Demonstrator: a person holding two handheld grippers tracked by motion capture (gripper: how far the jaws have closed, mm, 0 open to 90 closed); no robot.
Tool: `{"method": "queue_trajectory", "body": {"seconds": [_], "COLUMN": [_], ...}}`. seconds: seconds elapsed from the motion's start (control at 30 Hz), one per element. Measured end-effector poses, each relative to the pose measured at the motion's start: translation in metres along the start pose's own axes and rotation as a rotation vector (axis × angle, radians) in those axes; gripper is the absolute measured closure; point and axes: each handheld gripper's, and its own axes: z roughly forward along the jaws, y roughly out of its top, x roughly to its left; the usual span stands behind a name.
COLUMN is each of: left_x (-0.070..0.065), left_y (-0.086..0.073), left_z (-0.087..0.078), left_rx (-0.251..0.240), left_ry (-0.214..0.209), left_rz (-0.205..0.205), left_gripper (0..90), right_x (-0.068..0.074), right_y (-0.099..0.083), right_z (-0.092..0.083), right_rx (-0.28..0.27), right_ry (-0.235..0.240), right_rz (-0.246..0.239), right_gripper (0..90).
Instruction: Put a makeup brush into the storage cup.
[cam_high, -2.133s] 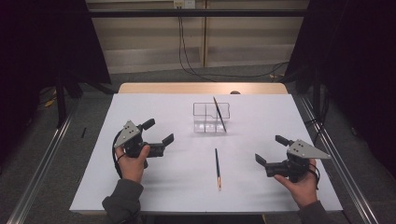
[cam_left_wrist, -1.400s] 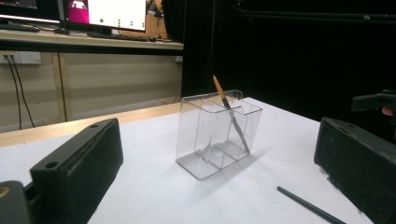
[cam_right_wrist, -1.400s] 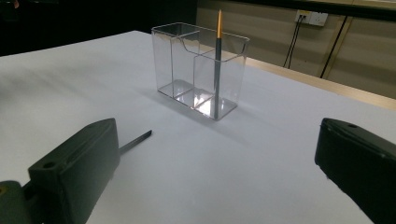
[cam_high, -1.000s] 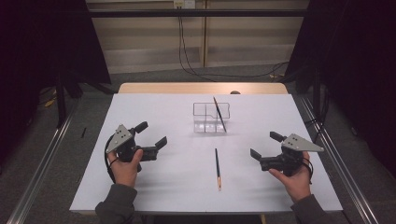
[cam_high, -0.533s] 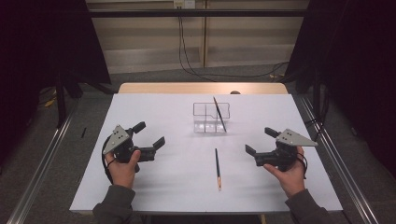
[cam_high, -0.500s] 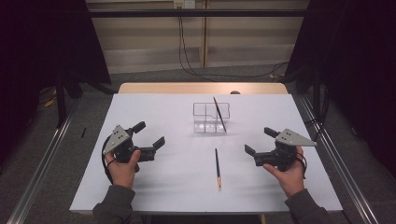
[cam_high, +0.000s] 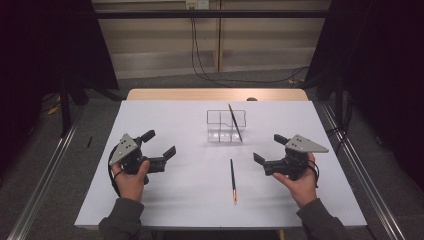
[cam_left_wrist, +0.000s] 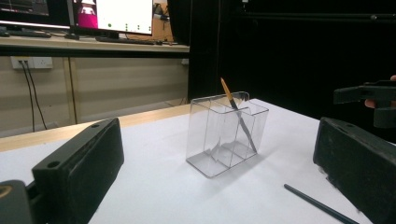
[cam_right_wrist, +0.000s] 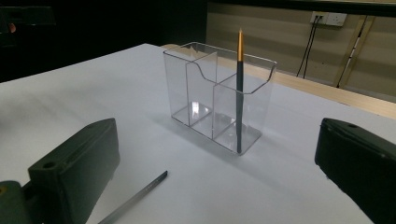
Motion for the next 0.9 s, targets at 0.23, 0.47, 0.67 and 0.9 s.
{"method": "queue_trajectory", "body": {"seconds": [0.23, 0.47, 0.67, 0.9], "left_x": [0.000, -0.001, -0.002, -0.002], "left_y": [0.000, -0.001, -0.003, -0.003], "left_z": [0.001, 0.000, 0.003, 0.007], "left_rx": [0.004, 0.002, 0.010, 0.021], "left_ry": [-0.002, -0.001, -0.004, -0.020], "left_rz": [0.010, 0.000, -0.001, 0.020], "left_gripper": [1.6, 1.6, 1.6, 1.6], "right_x": [0.005, 0.011, 0.014, 0.015], "right_y": [0.004, 0.005, 0.005, 0.004], "right_z": [0.007, 0.014, 0.018, 0.019], "right_rx": [-0.013, -0.017, -0.015, 0.007], "right_ry": [0.014, 0.029, 0.033, 0.037], "right_rz": [0.006, 0.014, 0.012, 0.010], "right_gripper": [0.0, 0.0, 0.0, 0.0]}}
